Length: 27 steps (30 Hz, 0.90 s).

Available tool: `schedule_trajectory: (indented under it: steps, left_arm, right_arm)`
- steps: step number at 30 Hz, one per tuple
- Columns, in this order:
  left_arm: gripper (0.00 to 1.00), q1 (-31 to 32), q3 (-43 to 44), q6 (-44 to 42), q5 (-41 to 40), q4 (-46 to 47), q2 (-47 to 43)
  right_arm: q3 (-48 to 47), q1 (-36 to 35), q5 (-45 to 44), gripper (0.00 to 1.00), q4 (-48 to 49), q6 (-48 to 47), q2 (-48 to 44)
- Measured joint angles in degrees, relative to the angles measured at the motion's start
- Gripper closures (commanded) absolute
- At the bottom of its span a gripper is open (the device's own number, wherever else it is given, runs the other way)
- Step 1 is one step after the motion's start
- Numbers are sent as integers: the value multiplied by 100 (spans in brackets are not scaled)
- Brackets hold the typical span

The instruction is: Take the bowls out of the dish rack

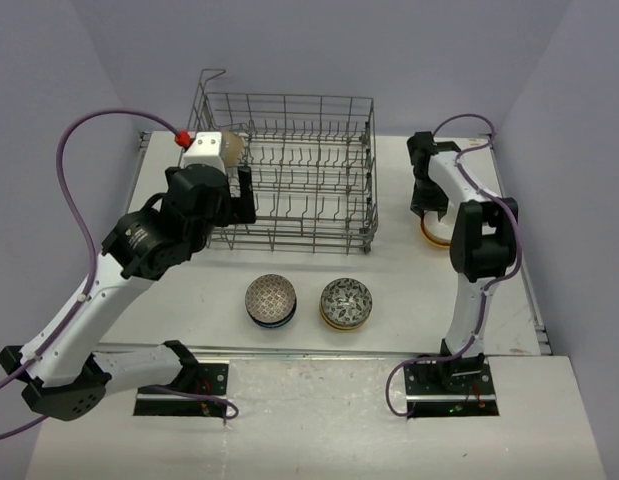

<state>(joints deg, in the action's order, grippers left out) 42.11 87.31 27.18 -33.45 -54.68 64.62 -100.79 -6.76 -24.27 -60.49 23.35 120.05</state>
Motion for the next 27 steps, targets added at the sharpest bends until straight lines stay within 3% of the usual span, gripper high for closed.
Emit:
schedule_trajectory:
  steps: [10,13,17,20,27]
  left_arm:
    - [0,2,192,-98,-2,-57,155]
    - [0,2,791,-210,-46,-243,570]
    - [0,0,1751,-385,-267,-326,1360]
    - [0,2,2072,-455,-549,-385,1821]
    - [0,-157,2776,-1058,-1296,-205,3270]
  right_arm:
    - [-81,0,173,45,-55,166,-310]
    - [-164,0,247,43,-122,221,-470]
    - [-490,4,409,33,-203,343,-826]
    - [-455,7,804,27,35,527,-1333]
    - [1073,0,1867,23,1174,1294,-3329]
